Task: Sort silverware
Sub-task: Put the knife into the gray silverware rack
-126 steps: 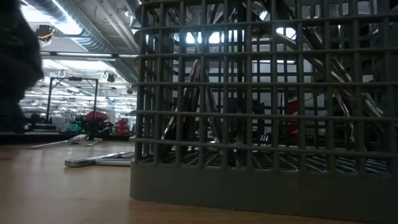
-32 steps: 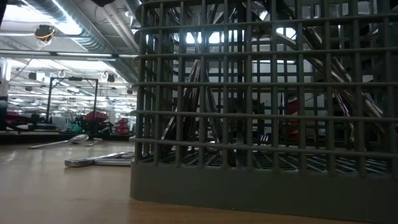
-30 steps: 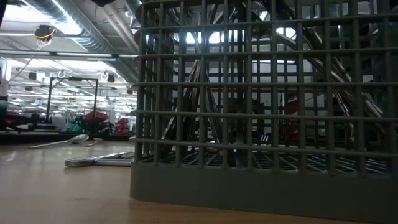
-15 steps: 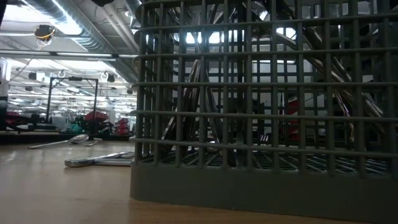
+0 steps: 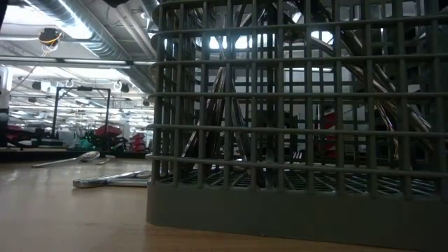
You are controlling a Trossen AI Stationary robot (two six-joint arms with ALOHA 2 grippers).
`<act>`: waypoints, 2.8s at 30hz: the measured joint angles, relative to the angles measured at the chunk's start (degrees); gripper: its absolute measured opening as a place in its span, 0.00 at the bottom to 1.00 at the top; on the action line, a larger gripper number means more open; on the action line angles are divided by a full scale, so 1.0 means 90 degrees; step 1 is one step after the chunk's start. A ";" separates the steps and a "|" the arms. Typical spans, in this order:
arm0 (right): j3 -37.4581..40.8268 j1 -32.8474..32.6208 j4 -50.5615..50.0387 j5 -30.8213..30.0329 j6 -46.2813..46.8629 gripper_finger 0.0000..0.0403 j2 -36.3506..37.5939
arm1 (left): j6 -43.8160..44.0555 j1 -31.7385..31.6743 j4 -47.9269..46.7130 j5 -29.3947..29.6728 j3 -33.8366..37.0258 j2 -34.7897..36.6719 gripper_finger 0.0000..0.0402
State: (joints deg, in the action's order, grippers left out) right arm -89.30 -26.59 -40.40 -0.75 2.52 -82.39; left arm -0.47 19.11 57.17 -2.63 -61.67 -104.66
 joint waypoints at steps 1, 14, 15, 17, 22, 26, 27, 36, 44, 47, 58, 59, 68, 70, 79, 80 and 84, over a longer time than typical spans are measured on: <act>0.0000 -0.0002 0.0000 0.0042 0.0000 0.23 0.0000 | 0.0001 0.0000 0.0002 0.0000 0.0000 0.0000 0.11; 0.0000 0.0000 0.0403 0.0324 -0.0253 0.23 0.0000 | 0.0000 0.0000 0.0003 -0.0015 0.0000 0.0000 0.11; 0.0000 -0.0001 0.0441 0.0324 -0.0274 0.23 0.0000 | 0.0000 0.0000 0.0002 -0.0015 0.0000 0.0000 0.11; 0.0000 -0.0001 0.0473 0.0324 -0.0284 0.23 0.0000 | 0.0000 0.0000 0.0002 -0.0015 0.0000 0.0000 0.11; 0.0000 0.0000 0.0487 0.0329 -0.0338 0.23 -0.0008 | 0.0000 0.0000 0.0002 -0.0015 0.0000 0.0000 0.11; 0.0000 -0.0002 0.0535 0.0490 -0.0337 0.23 -0.0023 | 0.0000 0.0000 0.0005 -0.0015 0.0000 0.0000 0.11; 0.0000 0.0000 0.0582 0.0542 -0.0340 0.23 -0.0038 | 0.0000 0.0000 0.0004 -0.0017 0.0000 0.0000 0.11; 0.0005 0.0000 0.0870 0.0708 -0.0483 0.23 -0.0129 | -0.0001 0.0000 -0.0010 -0.0036 0.0000 -0.0002 0.11; 0.0005 0.0000 0.0874 0.0706 -0.0529 0.23 -0.0129 | -0.0112 -0.0001 0.0011 -0.0018 0.0000 -0.0002 0.11; 0.0005 0.0000 0.0872 0.0706 -0.0532 0.21 -0.0129 | -0.0124 -0.0002 0.0005 -0.0017 0.0000 -0.0005 0.11; 0.0005 -0.0001 0.0857 0.0721 -0.0673 0.02 -0.0129 | -0.0119 -0.0002 0.0014 -0.0012 0.0000 -0.0005 0.11; 0.0005 -0.0002 0.0857 0.0717 -0.0673 0.03 -0.0129 | -0.0119 -0.0002 0.0017 -0.0015 0.0000 -0.0005 0.11; 0.0005 -0.0012 0.0854 0.0373 -0.0445 0.02 -0.0119 | -0.0335 0.0039 0.0010 0.0027 0.0000 -0.0005 0.11; 0.0005 -0.0007 0.0828 0.0348 -0.0215 0.02 -0.0115 | -0.0331 0.0036 0.0005 0.0027 0.0000 -0.0001 0.11; 0.0005 0.0000 0.0500 0.0086 0.0836 0.01 0.0014 | -0.0111 -0.0019 -0.2216 0.0000 0.0010 0.0878 0.11; 0.0005 0.0000 0.0446 0.0056 0.0966 0.01 0.0040 | -0.0054 -0.0016 -0.2516 0.0000 0.0010 0.0995 0.11; 0.0005 -0.0002 0.0290 0.0033 0.1559 0.01 0.0056 | -0.0015 -0.0002 -0.3523 -0.0002 0.0010 0.1365 0.11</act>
State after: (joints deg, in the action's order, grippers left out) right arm -89.25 -26.61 -37.79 -0.45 16.56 -81.89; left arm -0.60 19.09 25.46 -2.66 -61.58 -92.37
